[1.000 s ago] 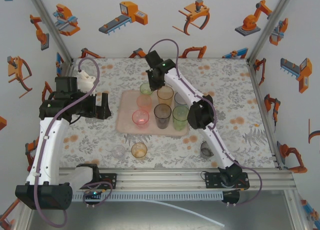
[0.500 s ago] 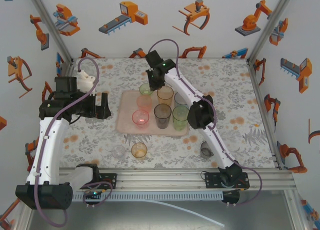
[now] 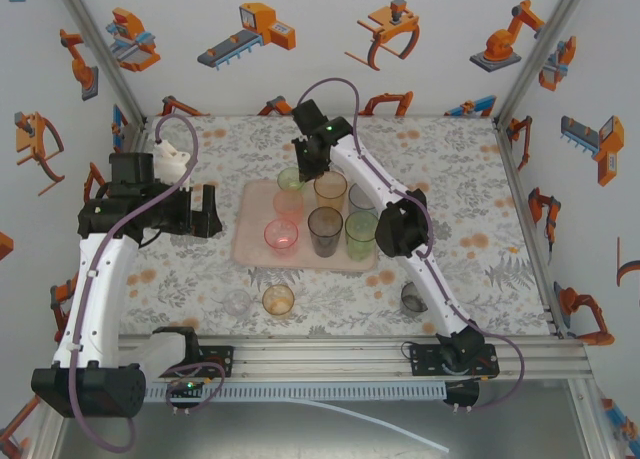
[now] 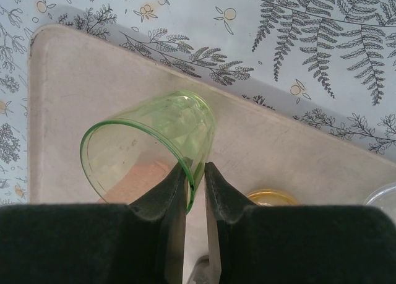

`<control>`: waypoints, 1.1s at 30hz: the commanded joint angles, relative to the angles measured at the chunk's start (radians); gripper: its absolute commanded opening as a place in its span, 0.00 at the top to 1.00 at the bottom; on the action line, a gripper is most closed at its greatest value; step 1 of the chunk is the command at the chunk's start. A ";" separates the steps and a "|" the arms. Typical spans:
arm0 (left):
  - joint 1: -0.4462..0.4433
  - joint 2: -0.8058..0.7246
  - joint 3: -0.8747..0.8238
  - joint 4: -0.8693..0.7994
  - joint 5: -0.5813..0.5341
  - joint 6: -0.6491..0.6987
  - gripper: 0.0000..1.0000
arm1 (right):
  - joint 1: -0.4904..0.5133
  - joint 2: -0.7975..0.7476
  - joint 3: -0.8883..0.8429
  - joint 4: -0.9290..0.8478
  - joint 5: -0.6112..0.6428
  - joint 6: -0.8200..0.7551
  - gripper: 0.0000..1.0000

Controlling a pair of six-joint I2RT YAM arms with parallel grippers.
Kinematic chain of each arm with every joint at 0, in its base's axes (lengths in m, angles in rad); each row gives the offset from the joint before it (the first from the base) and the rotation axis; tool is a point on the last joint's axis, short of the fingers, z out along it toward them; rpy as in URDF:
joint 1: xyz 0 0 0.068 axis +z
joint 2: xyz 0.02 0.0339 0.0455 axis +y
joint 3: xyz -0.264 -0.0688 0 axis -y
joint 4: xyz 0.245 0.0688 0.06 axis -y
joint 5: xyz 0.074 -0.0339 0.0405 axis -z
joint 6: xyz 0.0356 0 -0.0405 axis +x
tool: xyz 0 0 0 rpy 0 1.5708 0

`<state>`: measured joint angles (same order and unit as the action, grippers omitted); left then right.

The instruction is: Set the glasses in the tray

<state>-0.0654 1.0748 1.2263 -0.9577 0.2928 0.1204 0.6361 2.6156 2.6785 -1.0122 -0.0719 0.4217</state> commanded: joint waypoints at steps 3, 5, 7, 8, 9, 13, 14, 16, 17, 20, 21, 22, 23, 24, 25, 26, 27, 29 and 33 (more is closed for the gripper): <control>0.007 0.005 -0.004 0.006 0.029 -0.012 0.03 | -0.006 0.041 0.024 -0.021 -0.019 0.012 0.79; 0.008 0.005 -0.004 0.006 0.030 -0.012 0.03 | -0.006 0.042 0.024 -0.020 -0.022 0.013 0.78; 0.007 0.004 -0.004 0.005 0.030 -0.013 0.03 | -0.006 0.041 0.024 -0.019 -0.022 0.013 0.78; 0.009 0.004 -0.004 0.006 0.030 -0.012 0.03 | -0.007 0.040 0.023 -0.017 -0.022 0.012 0.77; 0.009 0.004 -0.004 0.006 0.031 -0.012 0.03 | -0.007 0.041 0.024 -0.018 -0.022 0.014 0.75; 0.009 0.008 -0.003 0.005 0.032 -0.013 0.03 | -0.010 0.044 0.024 -0.018 -0.026 0.017 0.75; 0.009 0.008 -0.002 0.005 0.032 -0.012 0.03 | -0.010 0.045 0.023 -0.018 -0.028 0.018 0.75; 0.009 0.010 -0.002 0.005 0.033 -0.013 0.03 | -0.012 0.046 0.024 -0.017 -0.031 0.018 0.75; 0.009 0.010 -0.001 0.005 0.033 -0.014 0.03 | -0.012 0.047 0.024 -0.018 -0.034 0.019 0.74; 0.010 0.012 -0.001 0.005 0.033 -0.014 0.03 | -0.013 0.047 0.025 -0.017 -0.037 0.019 0.74; 0.010 0.012 0.001 0.005 0.033 -0.014 0.03 | -0.013 0.045 0.025 -0.016 -0.038 0.020 0.74; 0.010 0.013 0.001 0.005 0.033 -0.014 0.03 | -0.013 0.046 0.026 -0.016 -0.040 0.021 0.73; 0.010 0.014 0.002 0.006 0.033 -0.014 0.03 | -0.014 0.045 0.027 -0.017 -0.042 0.022 0.72; 0.010 0.014 0.003 0.006 0.033 -0.014 0.03 | -0.015 0.044 0.030 -0.014 -0.045 0.023 0.70; 0.010 0.016 0.004 0.004 0.032 -0.013 0.03 | -0.015 0.043 0.032 -0.014 -0.046 0.026 0.68; 0.010 0.015 0.004 0.005 0.033 -0.014 0.03 | -0.016 0.041 0.035 -0.014 -0.047 0.025 0.65; 0.010 0.016 0.005 0.004 0.033 -0.014 0.03 | -0.016 0.038 0.036 -0.014 -0.048 0.026 0.65; 0.010 0.016 0.006 0.004 0.033 -0.014 0.03 | -0.018 0.031 0.036 -0.013 -0.046 0.025 0.65; 0.010 0.021 0.011 0.003 0.033 -0.014 0.03 | -0.020 0.024 0.035 -0.011 -0.043 0.018 0.65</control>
<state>-0.0620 1.0897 1.2263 -0.9577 0.3077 0.1196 0.6228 2.6202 2.6865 -1.0073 -0.1093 0.4335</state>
